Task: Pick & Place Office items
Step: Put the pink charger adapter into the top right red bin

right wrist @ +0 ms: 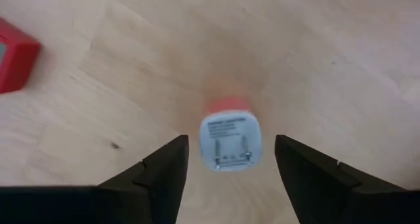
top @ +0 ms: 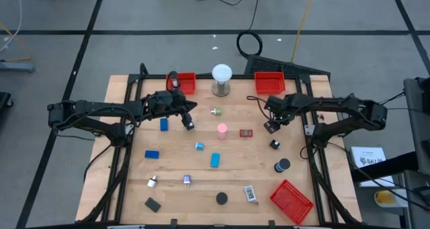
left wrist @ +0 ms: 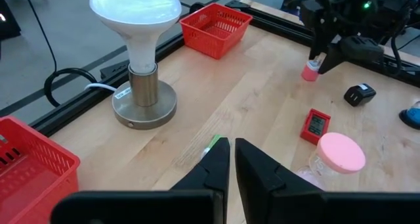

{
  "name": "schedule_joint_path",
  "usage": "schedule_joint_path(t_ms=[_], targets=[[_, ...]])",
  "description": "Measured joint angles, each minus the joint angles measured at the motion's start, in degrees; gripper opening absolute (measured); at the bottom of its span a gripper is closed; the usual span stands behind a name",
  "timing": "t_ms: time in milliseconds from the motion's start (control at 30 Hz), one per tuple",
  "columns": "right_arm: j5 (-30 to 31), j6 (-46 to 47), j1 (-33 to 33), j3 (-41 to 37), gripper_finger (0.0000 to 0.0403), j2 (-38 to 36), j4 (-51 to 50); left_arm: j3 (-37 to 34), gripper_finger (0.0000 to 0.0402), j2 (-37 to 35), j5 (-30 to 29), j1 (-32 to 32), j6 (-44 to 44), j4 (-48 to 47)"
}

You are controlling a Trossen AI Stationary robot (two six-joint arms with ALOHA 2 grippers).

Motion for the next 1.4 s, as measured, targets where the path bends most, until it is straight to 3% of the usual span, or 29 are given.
schedule_joint_path(t_ms=[400, 533, 667, 867, 1100, 1400], targets=[[-1.1, 0.3, -0.1, -0.7, 0.0133, 1.5, 4.6, 0.0, 0.0026, 0.0, -0.1, 0.9, -0.2, 0.0], [-3.3, 2.4, -0.3, 0.5, 0.0130, 1.5, 2.9, 0.0, 0.0026, 0.0, -0.1, 1.0, -0.2, -0.1], [-4.3, 5.5, -2.8, 6.9, 0.0132, 0.5, -1.6, 0.0, 0.0026, 0.0, 0.0, 0.9, -0.7, -0.1], [-2.9, 5.5, -13.2, 21.1, 0.0133, 1.4, -6.7, 0.0, 0.0026, 0.0, 0.0, 0.9, -1.1, -0.3], [-2.7, -4.5, -26.5, 33.9, 0.0133, 13.7, -9.8, 0.0, 0.0026, 0.0, 0.0, 0.9, -1.1, -0.4], [0.5, -11.0, -34.1, 42.5, 0.0133, 29.7, -11.4, 0.0, 0.0026, 0.0, 0.0, 0.9, -1.2, -0.4]])
